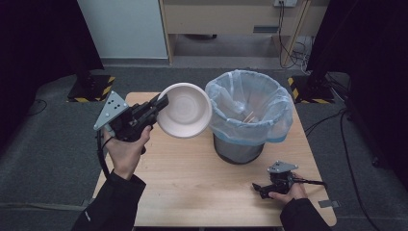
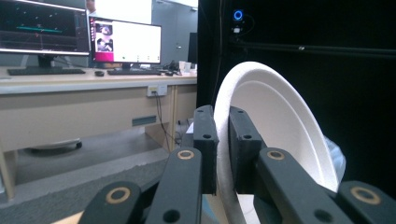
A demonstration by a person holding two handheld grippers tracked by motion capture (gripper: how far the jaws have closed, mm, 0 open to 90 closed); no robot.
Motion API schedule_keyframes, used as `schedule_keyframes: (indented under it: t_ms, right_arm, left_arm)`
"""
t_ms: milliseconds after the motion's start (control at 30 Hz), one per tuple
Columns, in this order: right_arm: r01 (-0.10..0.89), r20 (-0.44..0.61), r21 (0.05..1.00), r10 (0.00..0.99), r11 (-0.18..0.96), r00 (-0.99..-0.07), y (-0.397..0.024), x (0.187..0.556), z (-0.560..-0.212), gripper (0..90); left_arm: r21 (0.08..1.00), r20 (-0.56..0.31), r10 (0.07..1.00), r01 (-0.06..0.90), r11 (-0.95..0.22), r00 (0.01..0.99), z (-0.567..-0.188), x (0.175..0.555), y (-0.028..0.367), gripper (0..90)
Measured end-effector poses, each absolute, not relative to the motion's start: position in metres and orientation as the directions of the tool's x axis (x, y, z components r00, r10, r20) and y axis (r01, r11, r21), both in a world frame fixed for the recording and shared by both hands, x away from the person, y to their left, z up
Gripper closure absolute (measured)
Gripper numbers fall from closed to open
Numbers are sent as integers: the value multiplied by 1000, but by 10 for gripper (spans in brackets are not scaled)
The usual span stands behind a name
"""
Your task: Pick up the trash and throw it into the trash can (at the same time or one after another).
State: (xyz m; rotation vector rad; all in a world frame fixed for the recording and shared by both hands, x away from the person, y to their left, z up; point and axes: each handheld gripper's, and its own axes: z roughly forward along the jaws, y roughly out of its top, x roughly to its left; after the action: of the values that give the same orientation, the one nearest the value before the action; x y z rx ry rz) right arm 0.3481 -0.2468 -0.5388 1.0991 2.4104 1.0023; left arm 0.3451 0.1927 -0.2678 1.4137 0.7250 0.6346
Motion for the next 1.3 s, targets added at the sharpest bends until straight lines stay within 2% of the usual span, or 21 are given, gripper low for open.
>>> schedule_keyframes:
  t_ms: [733,1133,1300]
  right_arm:
    - [538,11,707,753,459,-658,-247,348,-539,7]
    - [537,11,707,753,459,-658,-247,348,-539,7]
    - [538,11,707,753,459,-658,-247,348,-539,7]
  left_arm:
    - [996,-1,743,-62,57,669,-227,382,123,830]
    - [997,23,753,-74,35,657,-229,410,88,830]
    - [999,14,749,-48,23,662,-239,422,70,830]
